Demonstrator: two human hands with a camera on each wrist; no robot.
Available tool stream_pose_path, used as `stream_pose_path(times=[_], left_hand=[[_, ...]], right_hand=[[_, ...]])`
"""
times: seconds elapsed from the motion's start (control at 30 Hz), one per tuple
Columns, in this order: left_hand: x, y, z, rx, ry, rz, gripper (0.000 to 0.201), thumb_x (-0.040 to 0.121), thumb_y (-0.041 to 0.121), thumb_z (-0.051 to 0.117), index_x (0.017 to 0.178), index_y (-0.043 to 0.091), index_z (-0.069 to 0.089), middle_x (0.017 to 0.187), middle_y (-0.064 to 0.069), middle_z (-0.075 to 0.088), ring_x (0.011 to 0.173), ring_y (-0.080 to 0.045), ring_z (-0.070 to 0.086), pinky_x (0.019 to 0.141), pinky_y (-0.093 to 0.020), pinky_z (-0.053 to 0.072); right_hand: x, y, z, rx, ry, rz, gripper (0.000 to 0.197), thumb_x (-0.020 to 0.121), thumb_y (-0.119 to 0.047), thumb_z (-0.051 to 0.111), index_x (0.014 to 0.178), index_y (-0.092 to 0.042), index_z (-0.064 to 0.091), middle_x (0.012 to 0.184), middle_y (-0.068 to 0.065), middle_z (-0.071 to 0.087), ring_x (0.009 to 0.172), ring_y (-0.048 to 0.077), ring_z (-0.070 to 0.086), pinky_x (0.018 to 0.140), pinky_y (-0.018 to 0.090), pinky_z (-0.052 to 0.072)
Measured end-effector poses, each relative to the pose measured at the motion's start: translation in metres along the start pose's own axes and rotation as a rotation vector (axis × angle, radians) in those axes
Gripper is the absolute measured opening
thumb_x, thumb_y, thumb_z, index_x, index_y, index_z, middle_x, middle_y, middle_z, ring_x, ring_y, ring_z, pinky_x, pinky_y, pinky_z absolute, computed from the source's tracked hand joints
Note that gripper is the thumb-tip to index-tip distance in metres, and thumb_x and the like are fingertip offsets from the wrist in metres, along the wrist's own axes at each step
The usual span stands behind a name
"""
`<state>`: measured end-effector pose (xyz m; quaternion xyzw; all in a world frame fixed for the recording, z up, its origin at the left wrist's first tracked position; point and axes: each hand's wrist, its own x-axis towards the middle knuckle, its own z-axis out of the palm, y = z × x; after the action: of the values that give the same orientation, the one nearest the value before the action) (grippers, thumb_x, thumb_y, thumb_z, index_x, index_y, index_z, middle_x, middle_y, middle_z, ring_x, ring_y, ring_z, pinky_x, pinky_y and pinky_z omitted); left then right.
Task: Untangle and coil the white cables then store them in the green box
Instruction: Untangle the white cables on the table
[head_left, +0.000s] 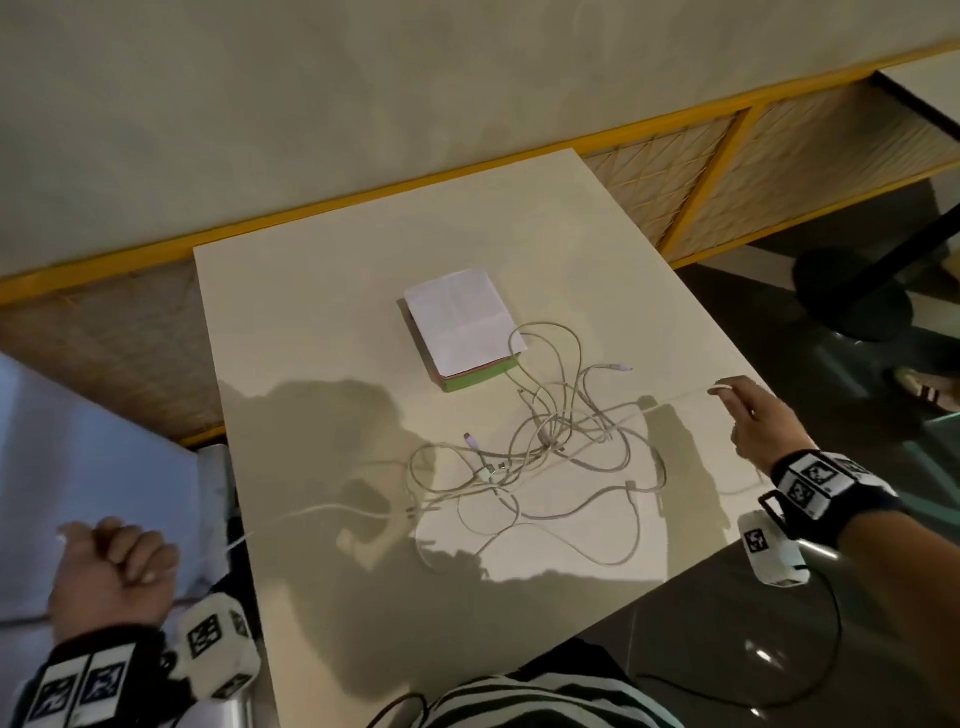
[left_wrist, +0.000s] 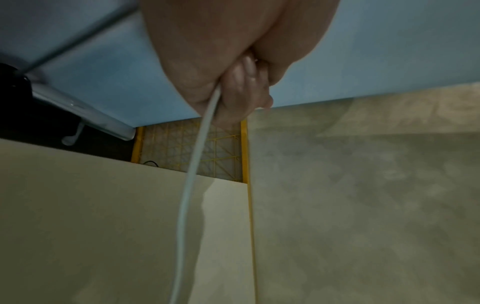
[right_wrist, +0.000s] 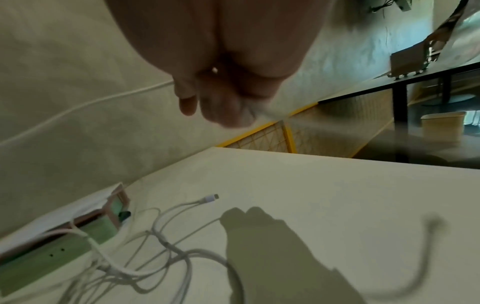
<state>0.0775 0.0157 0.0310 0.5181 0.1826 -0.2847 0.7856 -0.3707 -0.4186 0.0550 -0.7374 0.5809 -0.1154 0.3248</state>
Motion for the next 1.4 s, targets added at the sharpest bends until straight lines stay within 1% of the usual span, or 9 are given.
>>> stream_pose_path(times=[0.07,0.13,0.17,0.33,0.53,0.67,0.83,1.17,1.4], left_hand=[[0.004,-0.014,-0.006,-0.086,-0.064,-0.022,0.026,0.049,0.044,0.066,0.043,0.023,0.053,0.039,0.009,0.044,0.032,-0.003,0.040,0.065,-0.025,0.009],[0.003,-0.027,0.000,-0.211,-0.136,-0.022,0.024,0.064,0.037,0.065,0.051,0.022,0.053,0.041,0.007,0.045,0.033,-0.007,0.042,0.046,-0.018,-0.003],[0.001,-0.033,0.007,-0.193,-0.131,0.007,0.024,0.067,0.038,0.061,0.052,0.022,0.052,0.041,0.008,0.042,0.033,-0.007,0.039,0.053,-0.019,-0.007],[-0.005,-0.069,0.062,-0.141,-0.035,0.004,0.052,0.099,0.036,0.034,0.050,0.023,0.048,0.043,0.010,0.035,0.036,-0.007,0.032,0.055,-0.020,0.018],[0.002,-0.084,0.107,-0.163,0.027,-0.031,0.045,0.104,0.037,0.019,0.068,0.020,0.039,0.044,0.008,0.035,0.039,-0.008,0.037,0.053,-0.021,0.032],[0.006,-0.086,0.120,-0.149,0.015,-0.039,0.042,0.105,0.033,0.021,0.072,0.020,0.044,0.043,0.010,0.042,0.042,-0.007,0.043,0.059,-0.019,0.037],[0.010,-0.086,0.125,-0.160,-0.012,-0.052,0.042,0.106,0.031,0.023,0.074,0.019,0.048,0.043,0.009,0.046,0.041,-0.006,0.048,0.062,-0.021,0.038],[0.018,-0.079,0.130,-0.138,-0.111,-0.117,0.043,0.106,0.029,0.025,0.070,0.021,0.047,0.040,0.009,0.043,0.039,-0.006,0.047,0.061,-0.022,0.036],[0.018,-0.073,0.122,-0.093,-0.130,-0.177,0.039,0.104,0.027,0.032,0.066,0.023,0.043,0.041,0.008,0.035,0.034,-0.009,0.034,0.057,-0.026,0.032]], right_hand=[[0.005,0.003,0.000,-0.152,-0.028,-0.087,0.024,0.097,-0.027,0.044,0.109,-0.014,0.060,0.090,0.005,0.062,0.081,0.027,0.056,0.075,0.032,0.041],[0.011,0.007,0.000,-0.279,-0.095,-0.148,0.027,0.096,-0.028,0.045,0.114,-0.015,0.061,0.101,0.011,0.064,0.093,0.032,0.059,0.084,0.036,0.043],[0.014,0.009,0.001,-0.306,-0.129,-0.154,0.028,0.096,-0.028,0.046,0.115,-0.015,0.061,0.101,0.015,0.063,0.094,0.034,0.059,0.085,0.037,0.043],[0.024,0.022,0.024,-0.389,-0.272,-0.141,0.033,0.097,-0.030,0.040,0.122,-0.018,0.058,0.096,0.013,0.053,0.098,0.035,0.057,0.089,0.039,0.042],[0.022,0.027,0.051,-0.606,-0.229,-0.049,0.054,0.088,-0.027,0.053,0.140,-0.029,0.036,0.143,0.010,0.038,0.132,0.033,0.033,0.111,0.045,0.022],[-0.025,0.020,0.081,-0.492,-0.225,0.063,0.030,0.085,-0.029,0.052,0.111,-0.013,0.050,0.118,0.014,0.056,0.105,0.035,0.055,0.090,0.043,0.045],[-0.050,0.012,0.108,-0.336,-0.305,0.448,0.053,0.085,-0.043,0.054,0.119,-0.004,0.042,0.116,0.020,0.060,0.106,0.038,0.058,0.085,0.039,0.046],[-0.070,0.002,0.128,-0.269,-0.308,0.525,0.038,0.091,-0.034,0.049,0.105,-0.001,0.063,0.105,0.016,0.066,0.100,0.035,0.063,0.076,0.034,0.048],[-0.102,0.000,0.107,-0.022,-0.371,0.520,0.022,0.088,-0.013,0.051,0.068,-0.004,0.054,0.062,0.011,0.055,0.056,0.026,0.056,0.072,0.043,0.056]])
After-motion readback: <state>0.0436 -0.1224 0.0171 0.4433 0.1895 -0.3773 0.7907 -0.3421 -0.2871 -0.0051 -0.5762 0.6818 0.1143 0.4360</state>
